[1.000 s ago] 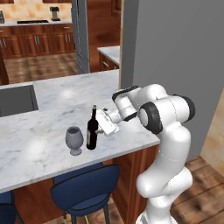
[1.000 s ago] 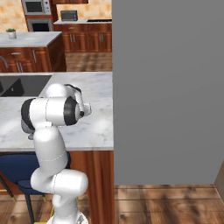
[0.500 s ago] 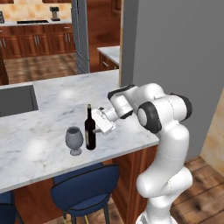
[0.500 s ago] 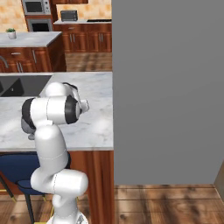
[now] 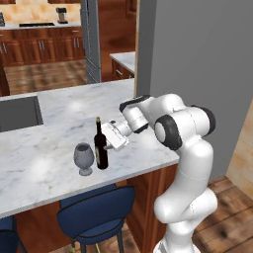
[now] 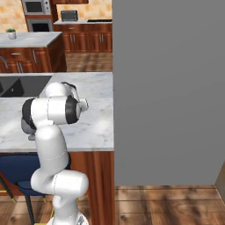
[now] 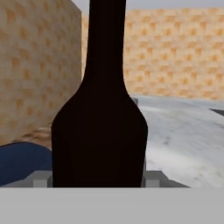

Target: There is a wine glass and glass cup on the dining counter. Place the wine bottle next to the wine glass and the juice bottle next to the glass cup.

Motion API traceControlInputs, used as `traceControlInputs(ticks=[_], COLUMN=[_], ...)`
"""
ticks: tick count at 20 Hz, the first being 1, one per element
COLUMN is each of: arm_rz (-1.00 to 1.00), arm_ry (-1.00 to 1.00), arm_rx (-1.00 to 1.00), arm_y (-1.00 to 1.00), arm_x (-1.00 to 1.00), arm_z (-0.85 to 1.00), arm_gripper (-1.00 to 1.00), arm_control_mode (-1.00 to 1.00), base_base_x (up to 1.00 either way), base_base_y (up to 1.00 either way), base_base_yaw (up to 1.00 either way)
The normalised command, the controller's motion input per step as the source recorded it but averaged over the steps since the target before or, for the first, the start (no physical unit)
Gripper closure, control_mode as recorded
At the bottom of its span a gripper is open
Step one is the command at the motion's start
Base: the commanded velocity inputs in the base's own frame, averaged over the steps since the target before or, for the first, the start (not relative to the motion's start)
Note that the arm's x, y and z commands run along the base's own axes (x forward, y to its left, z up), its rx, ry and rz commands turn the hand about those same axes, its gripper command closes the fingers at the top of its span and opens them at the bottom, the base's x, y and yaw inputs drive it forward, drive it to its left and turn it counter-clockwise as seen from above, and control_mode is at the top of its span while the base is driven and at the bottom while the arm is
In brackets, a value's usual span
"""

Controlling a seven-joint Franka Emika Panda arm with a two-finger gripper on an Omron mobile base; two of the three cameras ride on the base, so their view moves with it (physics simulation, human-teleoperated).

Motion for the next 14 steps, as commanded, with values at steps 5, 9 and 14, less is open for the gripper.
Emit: traceControlInputs(ticks=[5, 9, 14], arm_rz=[0.00, 0.00, 0.00], arm_ry=[0.00, 0.00, -0.01], arm_rx=[0.00, 0.00, 0.00], arm_y=[-0.01, -0.10, -0.07], arm_x=[-0.02, -0.01, -0.01], arm_z=[-0.21, -0.17, -0.08], arm_gripper=[-1.00, -1.00, -1.00], arm_control_mode=[-1.00, -1.00, -1.00], base_base_x=[0.00, 0.00, 0.00], base_base_y=[0.00, 0.00, 0.00], base_base_yaw=[0.00, 0.00, 0.00])
